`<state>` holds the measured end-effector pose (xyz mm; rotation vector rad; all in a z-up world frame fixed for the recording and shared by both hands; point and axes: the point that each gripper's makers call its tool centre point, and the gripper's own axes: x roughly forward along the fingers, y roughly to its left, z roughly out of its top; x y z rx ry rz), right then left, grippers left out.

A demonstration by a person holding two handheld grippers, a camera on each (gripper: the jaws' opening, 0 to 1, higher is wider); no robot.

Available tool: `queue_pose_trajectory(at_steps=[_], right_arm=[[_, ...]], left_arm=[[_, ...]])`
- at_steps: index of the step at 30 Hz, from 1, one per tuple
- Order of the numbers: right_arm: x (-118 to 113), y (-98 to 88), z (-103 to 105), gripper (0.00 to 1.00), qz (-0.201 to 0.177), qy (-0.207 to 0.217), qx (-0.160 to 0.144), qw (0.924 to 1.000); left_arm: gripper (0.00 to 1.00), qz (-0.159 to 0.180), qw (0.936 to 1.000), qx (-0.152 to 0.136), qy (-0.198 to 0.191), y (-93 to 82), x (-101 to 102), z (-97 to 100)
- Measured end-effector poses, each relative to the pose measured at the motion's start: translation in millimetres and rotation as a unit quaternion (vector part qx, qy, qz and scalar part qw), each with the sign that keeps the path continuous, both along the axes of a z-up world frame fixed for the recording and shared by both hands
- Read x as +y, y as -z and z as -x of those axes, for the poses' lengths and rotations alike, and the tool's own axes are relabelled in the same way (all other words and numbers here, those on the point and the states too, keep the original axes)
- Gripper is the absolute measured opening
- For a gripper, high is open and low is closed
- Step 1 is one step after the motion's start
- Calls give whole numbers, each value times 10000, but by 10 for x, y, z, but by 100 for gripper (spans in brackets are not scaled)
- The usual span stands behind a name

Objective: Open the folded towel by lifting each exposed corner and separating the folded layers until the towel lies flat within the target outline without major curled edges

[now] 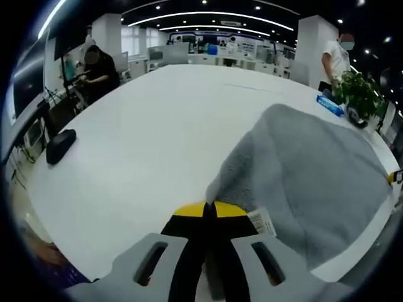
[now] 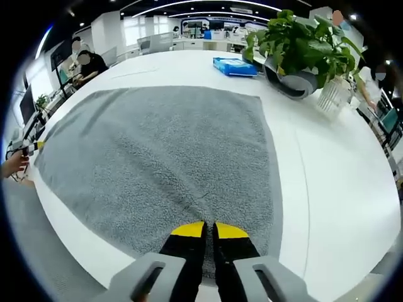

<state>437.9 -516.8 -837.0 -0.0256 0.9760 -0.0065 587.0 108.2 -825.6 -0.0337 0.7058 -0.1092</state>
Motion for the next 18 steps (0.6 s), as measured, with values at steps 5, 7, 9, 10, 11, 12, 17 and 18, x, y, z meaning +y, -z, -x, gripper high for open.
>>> queue_pose_trajectory(at_steps=[5, 7, 9, 10, 11, 12, 17, 18], right_arm=[[7, -5, -7, 1, 8, 24, 57, 10000], [-3, -4, -10, 1, 4, 44, 77, 10000], [-1, -3, -8, 1, -12, 64, 73, 10000], [2, -4, -5, 1, -20, 72, 60, 10000], [2, -4, -3, 1, -23, 74, 44, 10000], [4, -5, 0, 1, -25, 79, 17, 10000], [-5, -5, -6, 1, -20, 89, -42, 9999], [-5, -5, -6, 1, -17, 91, -41, 9999]], left_arm=[[5, -79, 9994, 348, -17, -8, -23, -3], [6, 3, 9996, 295, 53, -37, -64, -28], [9, 79, 9997, 225, 72, -70, -94, -55], [11, 121, 9998, 149, 71, -100, -112, -89], [14, 152, 9998, 113, 75, -117, -124, -115], [16, 170, 9998, 101, 78, -128, -132, -139], [19, 228, 9993, 1, 303, -204, -267, -327], [19, 230, 9991, -14, 342, -219, -306, -382]])
